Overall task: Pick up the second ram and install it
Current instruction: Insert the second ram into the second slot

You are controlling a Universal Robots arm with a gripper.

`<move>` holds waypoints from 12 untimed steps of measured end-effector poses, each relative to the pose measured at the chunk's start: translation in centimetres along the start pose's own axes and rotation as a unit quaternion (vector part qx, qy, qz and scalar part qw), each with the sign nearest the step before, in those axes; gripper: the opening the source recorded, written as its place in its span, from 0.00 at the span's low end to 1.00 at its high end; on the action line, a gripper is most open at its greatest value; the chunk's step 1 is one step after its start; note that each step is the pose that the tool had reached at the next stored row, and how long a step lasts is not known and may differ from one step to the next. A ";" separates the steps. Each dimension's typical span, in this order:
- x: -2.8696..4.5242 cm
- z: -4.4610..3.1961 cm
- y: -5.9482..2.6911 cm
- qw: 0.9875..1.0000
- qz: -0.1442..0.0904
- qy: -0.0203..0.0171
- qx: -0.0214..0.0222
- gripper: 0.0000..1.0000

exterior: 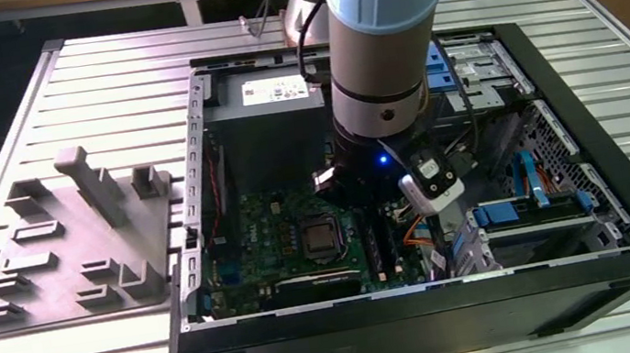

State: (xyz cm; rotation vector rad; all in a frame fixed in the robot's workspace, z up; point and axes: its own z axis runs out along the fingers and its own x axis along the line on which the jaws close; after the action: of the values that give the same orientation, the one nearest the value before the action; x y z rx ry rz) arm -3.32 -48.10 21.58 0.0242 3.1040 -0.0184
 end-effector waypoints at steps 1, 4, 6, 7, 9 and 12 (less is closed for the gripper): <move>0.00 0.00 0.00 1.000 0.000 0.000 0.000 0.11; 0.00 0.05 0.01 1.000 0.000 0.000 0.000 0.12; 0.00 0.05 0.01 1.000 0.000 0.000 0.000 0.18; 0.00 0.04 0.00 1.000 0.000 0.000 0.000 0.18; 0.00 0.03 0.00 1.000 0.000 0.000 0.000 0.18; -0.01 -0.33 0.00 1.000 0.000 0.000 0.000 0.18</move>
State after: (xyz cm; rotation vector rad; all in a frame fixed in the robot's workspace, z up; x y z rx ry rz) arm -3.32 -48.10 21.91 0.0242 3.1040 -0.0186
